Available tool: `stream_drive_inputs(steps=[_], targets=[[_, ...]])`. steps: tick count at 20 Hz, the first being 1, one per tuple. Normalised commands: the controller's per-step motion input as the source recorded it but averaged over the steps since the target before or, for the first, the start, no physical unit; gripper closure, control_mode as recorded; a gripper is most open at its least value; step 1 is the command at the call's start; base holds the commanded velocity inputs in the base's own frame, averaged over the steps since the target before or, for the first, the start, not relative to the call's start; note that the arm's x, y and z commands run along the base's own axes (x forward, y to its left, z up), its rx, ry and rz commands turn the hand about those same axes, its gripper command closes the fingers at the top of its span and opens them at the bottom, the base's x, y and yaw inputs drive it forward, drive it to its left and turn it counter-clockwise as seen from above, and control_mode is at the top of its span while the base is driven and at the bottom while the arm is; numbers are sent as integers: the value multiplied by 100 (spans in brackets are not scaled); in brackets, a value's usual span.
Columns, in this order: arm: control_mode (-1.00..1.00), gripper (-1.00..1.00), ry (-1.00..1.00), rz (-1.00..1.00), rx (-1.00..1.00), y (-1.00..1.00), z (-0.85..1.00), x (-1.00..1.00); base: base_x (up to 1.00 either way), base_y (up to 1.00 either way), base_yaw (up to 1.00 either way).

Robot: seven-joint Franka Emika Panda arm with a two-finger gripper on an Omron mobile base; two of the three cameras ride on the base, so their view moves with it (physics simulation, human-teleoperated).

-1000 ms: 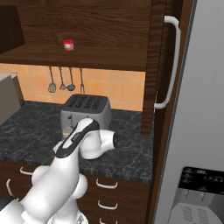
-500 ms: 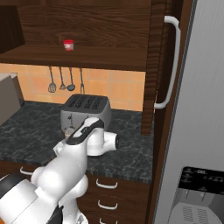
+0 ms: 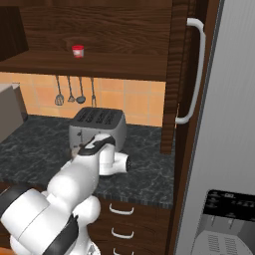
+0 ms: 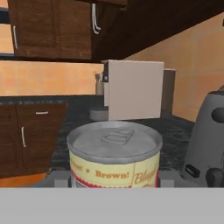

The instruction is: Pick the canned food and place it on the digital scale for weighing, and close the cabinet.

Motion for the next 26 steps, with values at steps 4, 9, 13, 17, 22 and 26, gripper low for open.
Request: stream_drive_inputs(steps=[4, 9, 13, 17, 22, 26], targets=[[-100, 100, -9, 0, 0, 3, -34, 21, 0, 0, 0], [-100, 100, -6, 0, 0, 1, -15, 15, 0, 0, 0], [-100, 100, 0, 0, 0, 0, -4, 43, 0, 0, 0], [-100, 100, -4, 0, 0, 1, -15, 26, 0, 0, 0], [-100, -100, -3, 0, 0, 0, -40, 4, 0, 0, 0], [-100, -100, -5, -2, 0, 0, -8, 0, 0, 0, 0]])
